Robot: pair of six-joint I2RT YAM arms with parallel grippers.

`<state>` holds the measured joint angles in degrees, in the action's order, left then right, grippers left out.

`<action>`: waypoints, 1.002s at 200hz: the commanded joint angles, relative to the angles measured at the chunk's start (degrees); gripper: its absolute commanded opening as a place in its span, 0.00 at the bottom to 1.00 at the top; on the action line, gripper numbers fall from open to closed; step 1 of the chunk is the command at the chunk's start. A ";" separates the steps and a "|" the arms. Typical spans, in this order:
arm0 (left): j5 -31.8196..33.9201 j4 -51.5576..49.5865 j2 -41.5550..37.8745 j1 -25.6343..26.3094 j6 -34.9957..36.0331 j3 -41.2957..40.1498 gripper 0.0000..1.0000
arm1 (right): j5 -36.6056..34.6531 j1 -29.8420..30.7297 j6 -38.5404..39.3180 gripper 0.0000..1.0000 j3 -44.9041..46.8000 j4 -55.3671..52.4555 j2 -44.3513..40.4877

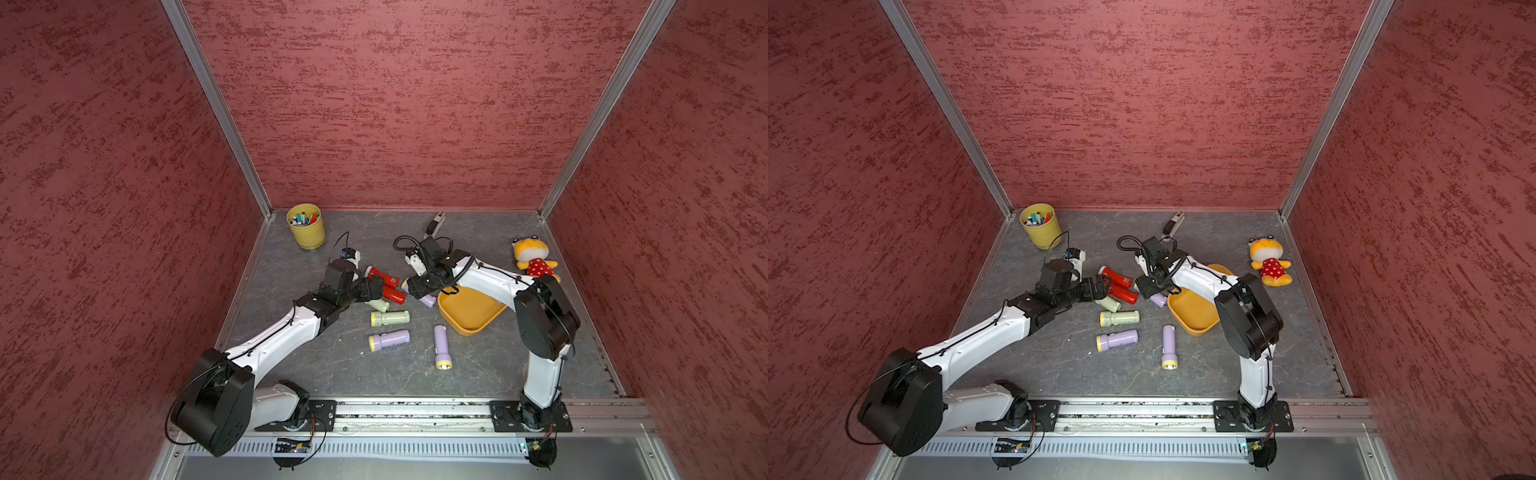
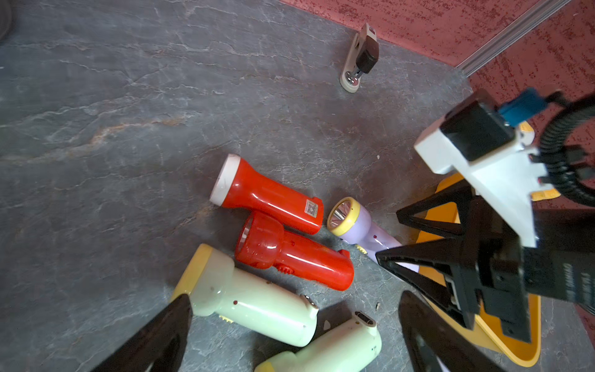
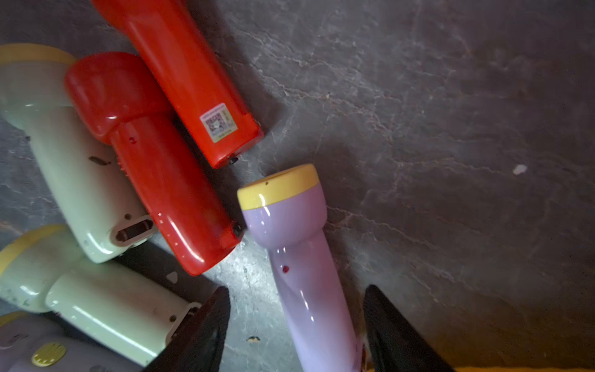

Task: Put the flashlights into the storage boxes
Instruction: Adjust the storage box at the center of the board, then pick up the flashlight from the center of the board.

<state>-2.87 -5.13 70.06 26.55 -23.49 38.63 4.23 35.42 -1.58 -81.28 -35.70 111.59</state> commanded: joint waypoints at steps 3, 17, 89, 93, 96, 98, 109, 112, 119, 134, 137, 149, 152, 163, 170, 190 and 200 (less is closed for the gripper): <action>0.19 0.06 -2.48 -0.68 -0.50 -1.98 0.99 | -3.06 0.09 2.78 0.66 -3.31 -2.19 2.78; 0.24 -0.30 -3.40 -1.01 -0.68 -2.82 0.99 | -3.82 0.09 3.45 0.65 -4.20 -2.93 4.24; 0.59 -1.13 -3.79 -1.76 -0.46 -3.31 0.99 | -4.40 0.07 4.94 0.57 -6.22 -4.10 8.17; 0.59 -1.20 -3.79 -1.76 -0.47 -3.23 0.99 | -4.38 0.09 4.97 0.56 -6.34 -4.11 8.31; 0.59 -1.20 -3.79 -1.76 -0.48 -3.25 0.99 | -4.40 0.09 5.01 0.55 -6.41 -4.19 8.45; 0.63 -1.20 -3.79 -1.76 -0.44 -3.33 0.99 | -4.40 0.09 5.01 0.54 -6.50 -4.20 8.46; 0.76 -0.96 -3.89 -1.76 -0.46 -3.52 0.99 | -4.38 0.09 5.19 0.53 -6.70 -4.31 8.73; 0.81 -0.94 -3.88 -1.72 -0.44 -3.54 0.99 | -4.40 0.09 5.34 0.53 -6.58 -4.29 8.69; 0.89 -0.79 -3.80 -1.76 -0.35 -3.51 0.99 | -4.36 0.09 5.60 0.53 -6.61 -4.20 8.82; 0.94 -0.85 -3.63 -1.76 -0.09 -3.25 0.99 | -4.55 0.09 6.05 0.52 -6.52 -4.11 8.99; 0.90 -0.85 -3.62 -1.76 -0.09 -3.19 1.00 | -4.66 0.09 6.10 0.51 -6.60 -4.11 8.99; 0.77 -0.85 -3.45 -1.76 0.02 -2.79 0.99 | -4.90 0.09 6.45 0.47 -6.47 -3.96 8.91; 0.71 -0.79 -3.44 -1.69 0.02 -2.73 0.99 | -4.99 0.09 6.50 0.47 -6.44 -3.87 8.82; 0.53 -0.84 -3.22 -1.67 0.11 -2.28 0.99 | -5.32 0.09 6.80 0.44 -6.02 -3.29 8.18; 0.46 -0.94 -3.02 -1.61 0.08 -1.89 0.99 | -5.46 0.09 6.91 0.43 -5.87 -2.87 7.56; 0.27 -1.03 -2.57 -1.17 0.47 -0.90 0.99 | -5.16 0.01 7.10 0.41 -5.16 -1.29 5.57; 0.24 -1.16 -2.48 -0.82 0.99 -0.22 0.99 | -4.81 0.00 6.99 0.41 -4.97 -0.58 4.46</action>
<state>-2.63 -5.80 67.02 25.17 -23.68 36.05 0.34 35.42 4.75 -85.97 -38.50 119.61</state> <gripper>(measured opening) 0.994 0.417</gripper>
